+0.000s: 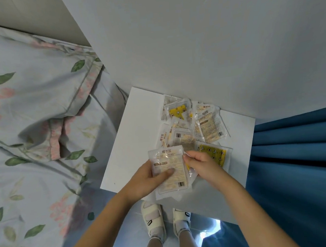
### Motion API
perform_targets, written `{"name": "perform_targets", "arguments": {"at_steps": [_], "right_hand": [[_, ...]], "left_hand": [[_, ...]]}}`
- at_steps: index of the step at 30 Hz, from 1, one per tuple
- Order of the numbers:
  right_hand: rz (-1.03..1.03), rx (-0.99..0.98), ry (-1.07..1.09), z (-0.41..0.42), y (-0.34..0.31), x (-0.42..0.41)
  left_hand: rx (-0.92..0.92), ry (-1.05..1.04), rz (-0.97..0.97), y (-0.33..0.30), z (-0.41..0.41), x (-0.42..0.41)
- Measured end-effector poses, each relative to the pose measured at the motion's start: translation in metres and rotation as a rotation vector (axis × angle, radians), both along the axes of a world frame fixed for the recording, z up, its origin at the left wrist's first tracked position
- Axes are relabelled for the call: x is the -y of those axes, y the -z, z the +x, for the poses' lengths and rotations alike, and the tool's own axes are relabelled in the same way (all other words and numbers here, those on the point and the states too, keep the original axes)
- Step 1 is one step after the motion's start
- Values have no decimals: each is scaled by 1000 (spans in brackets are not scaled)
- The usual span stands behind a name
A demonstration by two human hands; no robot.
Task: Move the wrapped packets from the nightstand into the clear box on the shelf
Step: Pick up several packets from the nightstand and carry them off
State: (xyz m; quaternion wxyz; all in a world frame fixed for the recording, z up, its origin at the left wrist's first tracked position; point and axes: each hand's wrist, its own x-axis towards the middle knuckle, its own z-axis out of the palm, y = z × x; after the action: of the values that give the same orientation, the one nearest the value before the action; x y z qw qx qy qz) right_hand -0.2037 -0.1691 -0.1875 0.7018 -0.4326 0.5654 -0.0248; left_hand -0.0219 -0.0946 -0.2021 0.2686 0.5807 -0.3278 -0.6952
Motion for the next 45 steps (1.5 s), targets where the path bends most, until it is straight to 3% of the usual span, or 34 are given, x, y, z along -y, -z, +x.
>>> {"name": "perform_targets", "arguments": {"at_steps": [5,9,10,13,16,18,22,28,32,36,45], "right_hand": [[-99,-15,-157,8,7,6],[-655,-541,-323,-20,26,20],[-706,-668,-392,-30,29,24],[-608,-858,-589,-53,40,25],[-607,-940,-619,-60,51,13],[-561,-870,-518,-61,55,7],[-242,-492,-61,-53,48,0],[-348,-489,104,-32,53,-2],[-396,-508,98,-30,59,2],[-301,-421,53,-37,55,7],[-208,-369,-316,-54,42,0]], "left_hand": [[-3,-143,25,2,-2,-5],[-91,-248,150,6,1,-16],[-119,-264,178,6,2,-18],[-195,-317,230,5,2,-24],[-234,-389,259,4,0,-28],[-241,-415,258,3,-1,-29],[-205,-426,243,2,0,-31],[-180,-535,212,2,5,-32],[-157,-560,216,3,11,-36],[-155,-579,207,2,13,-43],[-140,-615,219,0,10,-52]]}}
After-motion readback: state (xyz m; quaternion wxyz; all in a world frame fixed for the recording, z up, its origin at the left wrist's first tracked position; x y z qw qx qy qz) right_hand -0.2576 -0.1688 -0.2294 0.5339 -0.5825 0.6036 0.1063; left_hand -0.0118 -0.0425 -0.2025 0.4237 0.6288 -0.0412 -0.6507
